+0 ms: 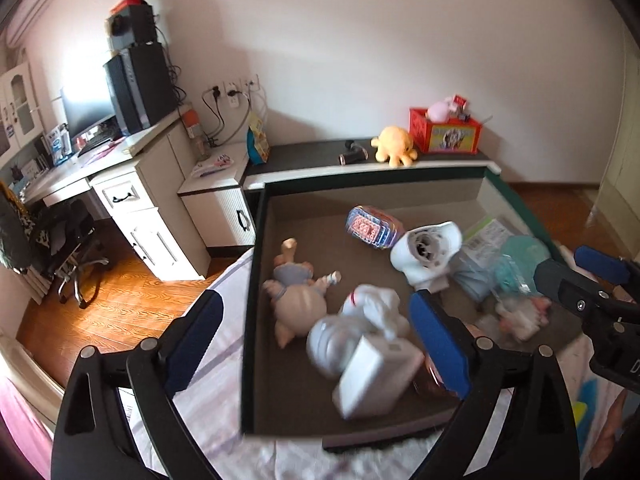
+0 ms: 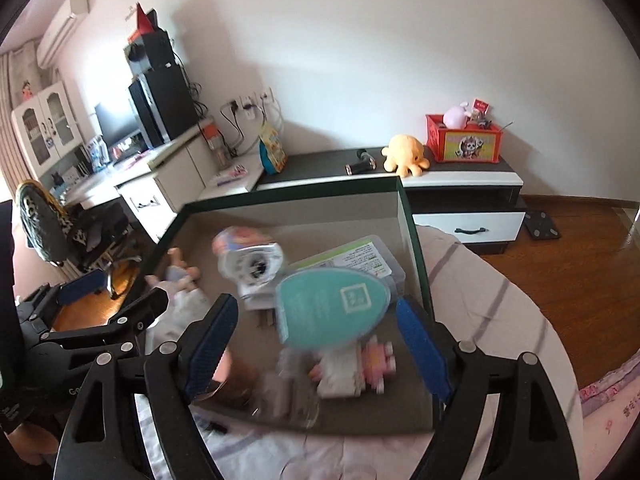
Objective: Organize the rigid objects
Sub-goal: 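Carry the block figure and teal case into the pink box and release, then withdraw both tools from the box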
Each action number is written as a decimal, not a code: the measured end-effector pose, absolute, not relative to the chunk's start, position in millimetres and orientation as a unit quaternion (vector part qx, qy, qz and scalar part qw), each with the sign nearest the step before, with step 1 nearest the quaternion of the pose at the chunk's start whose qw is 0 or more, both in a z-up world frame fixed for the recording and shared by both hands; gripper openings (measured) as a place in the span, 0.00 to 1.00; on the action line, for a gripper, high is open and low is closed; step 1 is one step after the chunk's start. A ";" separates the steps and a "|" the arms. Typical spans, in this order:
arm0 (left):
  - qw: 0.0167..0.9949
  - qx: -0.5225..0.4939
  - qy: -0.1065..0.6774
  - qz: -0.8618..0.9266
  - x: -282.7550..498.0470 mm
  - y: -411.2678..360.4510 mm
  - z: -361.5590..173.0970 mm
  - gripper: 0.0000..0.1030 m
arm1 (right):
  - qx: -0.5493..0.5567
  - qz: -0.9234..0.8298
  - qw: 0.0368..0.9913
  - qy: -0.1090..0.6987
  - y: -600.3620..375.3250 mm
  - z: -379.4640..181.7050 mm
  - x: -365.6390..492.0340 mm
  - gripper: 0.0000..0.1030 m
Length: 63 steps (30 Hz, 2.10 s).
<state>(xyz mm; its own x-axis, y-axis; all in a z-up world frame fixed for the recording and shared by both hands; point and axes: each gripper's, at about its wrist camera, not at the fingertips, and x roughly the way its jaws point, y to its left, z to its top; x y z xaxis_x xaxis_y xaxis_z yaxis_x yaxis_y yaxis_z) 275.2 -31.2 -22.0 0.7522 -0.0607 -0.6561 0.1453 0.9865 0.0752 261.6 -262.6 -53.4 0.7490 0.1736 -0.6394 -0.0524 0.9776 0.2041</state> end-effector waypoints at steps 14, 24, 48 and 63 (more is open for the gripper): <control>0.966 0.022 0.256 -0.034 95.3 6.6 27.0 1.00 | 0.079 0.082 0.954 0.278 -233.3 -8.0 94.4 0.82; 0.971 0.016 0.236 -0.039 2.5 18.2 34.9 1.00 | 0.073 0.100 0.958 0.258 -209.1 -0.2 16.0 0.82; 0.979 0.025 0.195 -0.050 -38.6 -0.2 46.0 1.00 | 0.043 0.048 0.975 0.210 -221.5 16.7 -44.5 0.83; 0.980 0.028 0.191 -0.053 -35.3 -7.4 42.8 1.00 | 0.045 0.041 0.975 0.213 -226.3 12.7 -41.8 0.83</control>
